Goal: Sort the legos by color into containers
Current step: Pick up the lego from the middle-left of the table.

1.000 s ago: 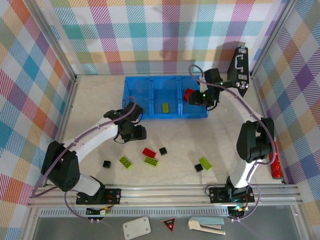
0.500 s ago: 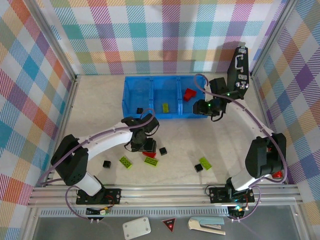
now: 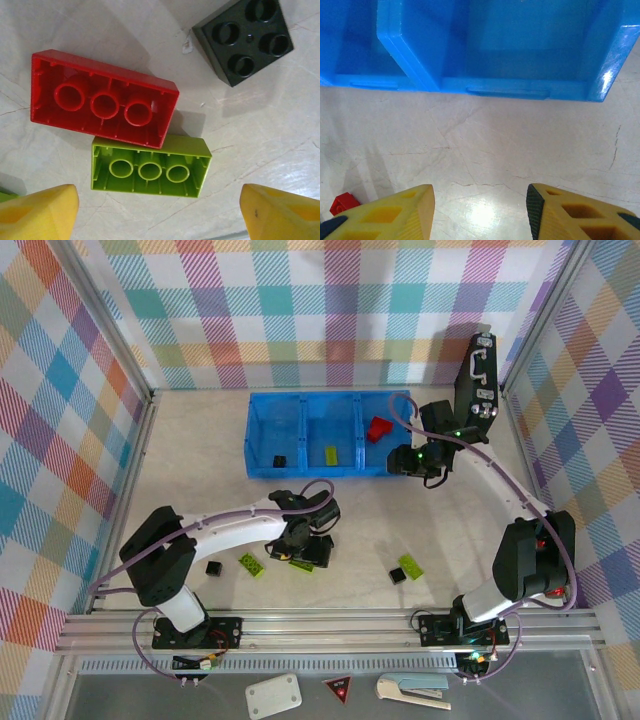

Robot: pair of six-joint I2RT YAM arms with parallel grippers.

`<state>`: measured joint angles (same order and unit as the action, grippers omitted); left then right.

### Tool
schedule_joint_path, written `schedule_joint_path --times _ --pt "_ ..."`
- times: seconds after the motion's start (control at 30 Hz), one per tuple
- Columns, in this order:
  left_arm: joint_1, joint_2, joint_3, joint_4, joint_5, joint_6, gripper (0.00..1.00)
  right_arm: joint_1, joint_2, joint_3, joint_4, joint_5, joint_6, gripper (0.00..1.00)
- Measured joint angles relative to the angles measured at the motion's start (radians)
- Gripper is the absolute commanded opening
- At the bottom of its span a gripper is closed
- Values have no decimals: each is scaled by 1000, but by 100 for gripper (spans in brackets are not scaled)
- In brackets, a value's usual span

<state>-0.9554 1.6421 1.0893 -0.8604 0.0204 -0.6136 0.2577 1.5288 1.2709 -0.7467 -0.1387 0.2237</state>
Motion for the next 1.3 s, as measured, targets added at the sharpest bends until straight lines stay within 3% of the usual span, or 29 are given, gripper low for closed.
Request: schedule_joint_path --times 0.43,0.93,1.3 --pt "-12 55 -27 27 -22 0 83 0 -21 0 -7 8 -1 54" --pt "-18 86 -40 58 -19 0 66 0 -34 -4 -10 16 -1 54" --pt "-18 56 -27 28 -23 0 64 0 -50 -16 -26 24 -1 53"
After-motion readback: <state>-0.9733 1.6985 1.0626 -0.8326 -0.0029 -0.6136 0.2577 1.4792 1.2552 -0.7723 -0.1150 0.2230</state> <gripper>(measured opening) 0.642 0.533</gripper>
